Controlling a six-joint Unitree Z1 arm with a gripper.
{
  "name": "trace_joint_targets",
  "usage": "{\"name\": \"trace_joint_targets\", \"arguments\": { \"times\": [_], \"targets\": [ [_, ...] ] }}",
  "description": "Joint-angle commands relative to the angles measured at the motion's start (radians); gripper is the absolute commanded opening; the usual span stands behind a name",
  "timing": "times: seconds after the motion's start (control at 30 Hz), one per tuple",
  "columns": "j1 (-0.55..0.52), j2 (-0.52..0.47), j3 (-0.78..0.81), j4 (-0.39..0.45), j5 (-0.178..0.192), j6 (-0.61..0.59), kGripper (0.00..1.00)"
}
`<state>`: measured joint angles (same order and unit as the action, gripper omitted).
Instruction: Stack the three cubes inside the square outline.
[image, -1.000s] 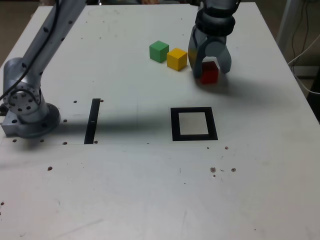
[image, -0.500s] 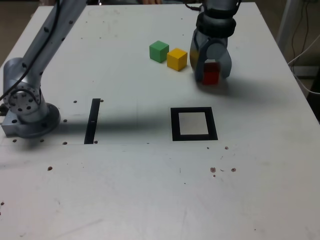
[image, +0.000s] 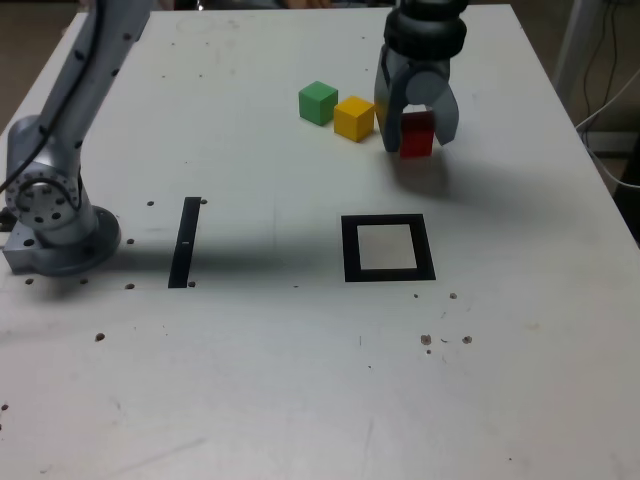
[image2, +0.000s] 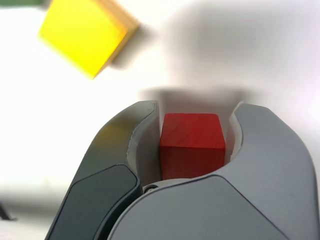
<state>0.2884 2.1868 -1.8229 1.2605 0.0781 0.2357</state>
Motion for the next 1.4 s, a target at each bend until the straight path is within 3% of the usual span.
{"name": "trace_joint_targets", "arguments": {
  "times": [0.0,0.27,0.53,1.03,1.37],
  "targets": [
    [-0.031,-0.081,0.047,-0.004,-0.001,-0.004,0.30],
    [-0.200,-0.247,0.308,-0.090,-0.033,-0.096,0.30],
    [-0.355,-0.221,0.378,-0.151,-0.048,-0.222,0.30],
    [-0.374,-0.150,0.367,-0.179,-0.031,-0.262,0.32],
    [-0.359,-0.137,0.379,-0.186,-0.035,-0.262,0.50]
  ]
}}
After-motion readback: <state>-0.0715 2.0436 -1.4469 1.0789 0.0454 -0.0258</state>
